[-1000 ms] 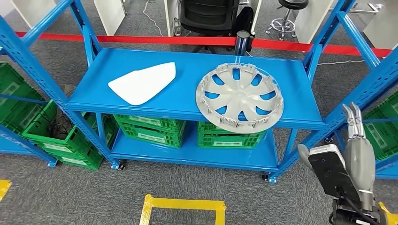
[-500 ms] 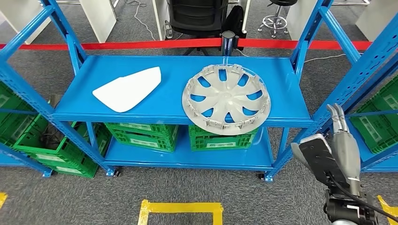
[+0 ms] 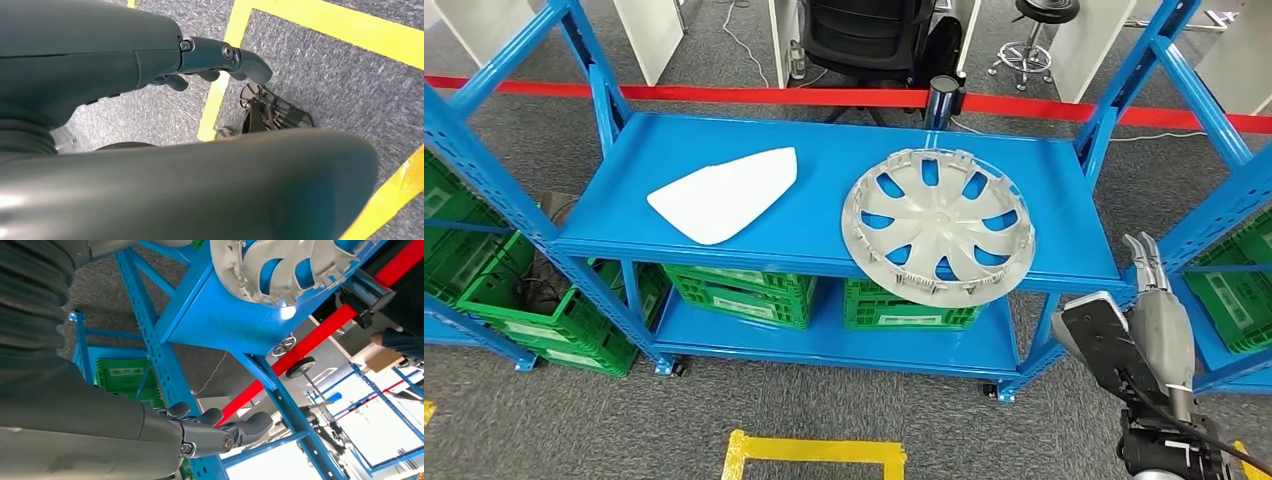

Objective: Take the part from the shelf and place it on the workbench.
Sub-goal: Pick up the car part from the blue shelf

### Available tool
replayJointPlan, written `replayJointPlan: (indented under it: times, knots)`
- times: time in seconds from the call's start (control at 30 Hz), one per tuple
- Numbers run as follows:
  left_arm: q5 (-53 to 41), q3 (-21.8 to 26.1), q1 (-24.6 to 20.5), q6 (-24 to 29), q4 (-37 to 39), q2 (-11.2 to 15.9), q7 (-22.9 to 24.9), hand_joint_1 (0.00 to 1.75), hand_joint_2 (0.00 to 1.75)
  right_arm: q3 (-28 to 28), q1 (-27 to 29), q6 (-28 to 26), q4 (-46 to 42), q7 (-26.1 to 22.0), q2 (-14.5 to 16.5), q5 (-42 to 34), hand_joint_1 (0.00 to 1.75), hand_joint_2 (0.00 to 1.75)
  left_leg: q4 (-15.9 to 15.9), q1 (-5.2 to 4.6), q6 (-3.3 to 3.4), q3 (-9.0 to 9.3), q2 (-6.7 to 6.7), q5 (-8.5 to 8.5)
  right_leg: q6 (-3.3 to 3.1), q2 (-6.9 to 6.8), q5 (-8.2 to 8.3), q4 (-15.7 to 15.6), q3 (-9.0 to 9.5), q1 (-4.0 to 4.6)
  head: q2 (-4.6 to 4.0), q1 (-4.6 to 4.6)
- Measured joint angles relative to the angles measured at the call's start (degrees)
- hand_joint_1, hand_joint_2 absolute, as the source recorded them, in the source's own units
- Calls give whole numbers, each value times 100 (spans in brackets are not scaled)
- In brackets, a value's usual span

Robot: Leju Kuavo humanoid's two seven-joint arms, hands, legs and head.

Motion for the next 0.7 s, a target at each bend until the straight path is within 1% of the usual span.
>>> replayJointPlan:
  times: [0.03, 0.07, 0.1, 0.13, 0.17, 0.23, 0.27, 0.3, 0.33, 0.37, 0.4, 0.43, 0.47, 0.5, 0.53, 0.57, 0.6, 0.63, 0.67, 0.7]
  knots:
    - [0, 0, 0, -1, 0, -4, 1, 0, 0, 0, -5, 0, 8, 0, -1, 0, 0, 175, -1, -7, -6, 39, -4, -27, -49, -5, 209, -403, 165, 14, 0, 17]
    - [0, -1, -3, -1, -1, -10, 0, 0, 0, 0, -10, 0, 13, 0, -1, 0, 0, 175, 2, -18, -19, 66, -8, -53, -97, -14, 344, -766, 335, 33, 0, 28]
    - [0, -1, -6, -2, -1, -15, -1, 0, 0, 0, -18, 1, 16, 0, -2, 1, 0, 175, 4, -22, -42, 74, -10, -69, -135, -24, 400, -1006, 460, 54, 0, 37]
    - [0, -1, -7, -2, -2, -20, -1, 0, 0, -1, -23, 0, 20, 1, -3, 2, 0, 175, 3, -19, -70, 69, -9, -80, -162, -31, 379, -1108, 524, 73, 0, 38]
    - [0, -1, -10, -2, -2, -22, -1, 0, 0, -2, -26, 0, 24, 1, -4, 3, 0, 175, -2, -17, -101, 67, -6, -86, -176, -31, 363, -1146, 553, 88, 0, 37]
    - [0, -1, -11, -1, -1, -13, -1, 0, 0, -4, -26, -2, 27, 0, -5, 5, 0, 175, 16, -13, -163, 66, 7, -124, -210, -23, 375, -1232, 624, 61, 0, 34]
    - [0, -2, -11, -2, -1, -11, 0, 0, 0, -3, -31, -2, 27, -1, -4, 6, 0, 175, 131, -12, -189, 17, 11, -185, -234, -24, 379, -1285, 680, 40, 0, 10]
    - [0, -2, -11, -2, -2, -9, -1, 0, 0, -2, -35, -3, 28, -2, -3, 8, 0, 175, 361, -4, -214, -102, 13, -283, -257, -27, 378, -1332, 735, 19, 0, -20]
    - [0, -3, -10, -3, -2, -12, -1, 0, 0, 0, -39, -7, 32, -3, -1, 13, 0, 175, 689, 12, -235, -285, 15, -403, -275, -32, 362, -1348, 767, 18, 0, -54]
    - [-1, -4, -10, -3, -2, -13, -2, 0, 0, 3, -38, -15, 38, -9, 3, 21, 0, 175, 1076, 32, -255, -519, 17, -525, -288, -35, 342, -1350, 780, 16, 0, -82]
    - [-3, -4, -9, -3, -2, -13, -5, 0, 0, 6, -33, -28, 46, -19, 7, 29, 0, 175, 1388, 50, -272, -724, 20, -603, -290, -35, 324, -1349, 787, 14, 0, -95]
    - [-5, -4, -2, -4, -1, -11, -10, 0, 0, 8, -26, -46, 57, -34, 15, 39, 0, 175, 1529, 65, -290, -852, 24, -577, -284, -30, 301, -1345, 802, 9, 0, -106]
    - [-9, -4, 6, -8, 0, -9, -16, 0, 0, 9, -21, -64, 69, -51, 23, 45, 0, 175, 1465, 79, -304, -874, 29, -450, -270, -22, 276, -1338, 824, 0, 0, -120]
    - [-13, -4, 12, -12, 1, -7, -24, 0, 0, 9, -18, -75, 82, -67, 33, 49, 0, 175, 1187, 91, -315, -775, 32, -240, -249, -13, 246, -1327, 854, -12, 0, -139]
    - [-15, -4, 17, -16, 2, -4, -33, 0, 0, 9, -18, -83, 97, -80, 44, 51, 0, 175, 794, 102, -324, -615, 36, -4, -222, -6, 209, -1310, 887, -24, 0, -161]
    - [-16, -5, 14, -21, 2, -3, -39, 0, 0, 8, -21, -85, 111, -90, 54, 50, 0, 175, 446, 102, -328, -450, 36, 128, -189, -2, 170, -1288, 909, -23, 0, -185]
    - [-19, -5, 5, -28, 2, -3, -38, 0, 0, 8, -27, -70, 128, -96, 63, 32, 0, 175, 194, 98, -317, -308, 34, 189, -150, 1, 135, -1265, 917, -22, 0, -207]
    - [-27, -6, -3, -34, 2, -3, -25, 0, 0, 9, -41, -31, 154, -98, 69, -7, 0, 175, 68, 88, -298, -228, 29, 178, -113, 2, 110, -1247, 917, -18, 0, -215]
    - [-46, -8, -10, -43, 2, -3, 2, 0, 0, 11, -56, 21, 187, -96, 73, -72, 0, 175, 45, 72, -271, -194, 23, 130, -75, 3, 95, -1244, 914, -16, 0, -216]
    - [-84, -15, -15, -56, 2, -2, 48, 0, 0, 15, -74, 87, 238, -94, 75, -175, 0, 175, 31, 71, -235, -171, 16, 122, -40, 4, 86, -1246, 919, -22, 0, -211]
